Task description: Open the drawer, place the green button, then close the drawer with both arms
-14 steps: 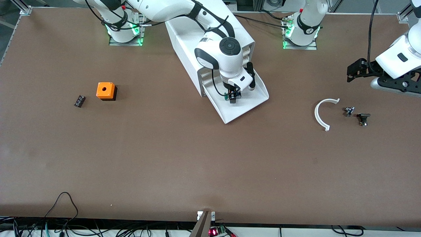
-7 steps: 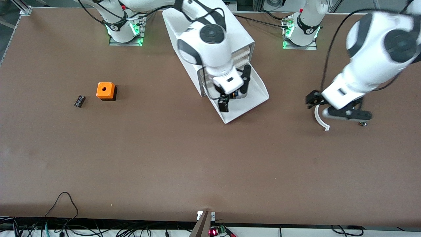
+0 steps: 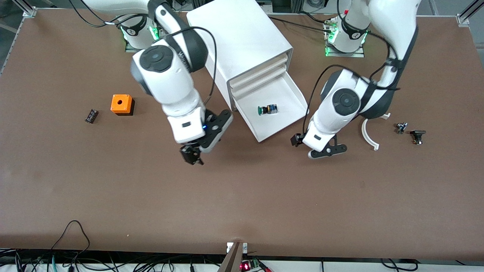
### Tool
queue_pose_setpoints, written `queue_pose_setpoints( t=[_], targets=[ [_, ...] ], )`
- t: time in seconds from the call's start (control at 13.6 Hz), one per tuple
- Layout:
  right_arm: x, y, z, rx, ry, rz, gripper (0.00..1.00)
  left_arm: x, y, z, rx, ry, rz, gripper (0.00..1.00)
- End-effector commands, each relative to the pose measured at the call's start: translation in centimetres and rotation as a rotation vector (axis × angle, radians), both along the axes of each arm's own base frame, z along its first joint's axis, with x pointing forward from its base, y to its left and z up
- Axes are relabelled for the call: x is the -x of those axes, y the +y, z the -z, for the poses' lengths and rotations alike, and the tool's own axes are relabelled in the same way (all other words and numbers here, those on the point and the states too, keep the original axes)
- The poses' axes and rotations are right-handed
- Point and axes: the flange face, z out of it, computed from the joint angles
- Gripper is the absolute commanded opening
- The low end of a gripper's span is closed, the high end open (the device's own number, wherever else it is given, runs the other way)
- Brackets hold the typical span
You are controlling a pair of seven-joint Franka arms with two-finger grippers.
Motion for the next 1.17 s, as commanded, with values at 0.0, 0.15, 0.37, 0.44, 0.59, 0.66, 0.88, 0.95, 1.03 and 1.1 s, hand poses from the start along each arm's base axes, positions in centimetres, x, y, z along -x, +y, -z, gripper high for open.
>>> queue_pose_setpoints(
  t=[0.0,0.15,0.37,0.44,0.59,0.66,0.88,0.95,1.03,1.1],
  targets=[
    [-0.5,-5.8,0.9,0.021,0.051,0.168,1.00,1.6,-1.7,3.3,-0.009,0.028,-0.048,1.00],
    [-0.1,-10.6,1.7,0.036,0.108,0.403,1.00,4.0,-2.0,5.9,-0.015,0.048,-0.125,1.00],
    [-0.3,-17.8,2.0,0.082,0.214,0.734,1.00,7.9,-4.2,6.8,-0.019,0.071,-0.165,1.00],
    [0.1,-19.9,2.1,0.115,0.269,0.828,1.00,9.6,-5.5,6.5,-0.019,0.086,-0.177,1.00],
    [0.8,-21.1,1.8,0.122,0.325,0.983,1.00,12.5,-7.5,6.3,-0.028,0.119,-0.211,1.00],
    [0.9,-21.7,1.2,0.096,0.331,1.105,1.00,14.1,-8.8,6.3,-0.039,0.147,-0.211,1.00],
    [1.1,-24.9,-1.7,0.058,0.286,1.289,1.00,19.3,-12.3,7.0,-0.057,0.208,-0.162,1.00],
    [1.0,-26.2,-2.6,0.049,0.275,1.298,1.00,20.1,-13.2,6.8,-0.054,0.212,-0.176,1.00],
    [1.0,-28.0,-3.7,0.043,0.265,1.296,1.00,20.8,-14.1,6.6,-0.051,0.216,-0.196,1.00],
    [1.4,-29.9,-4.9,0.052,0.267,1.271,1.00,21.4,-14.8,6.2,-0.045,0.216,-0.207,1.00]
  ],
)
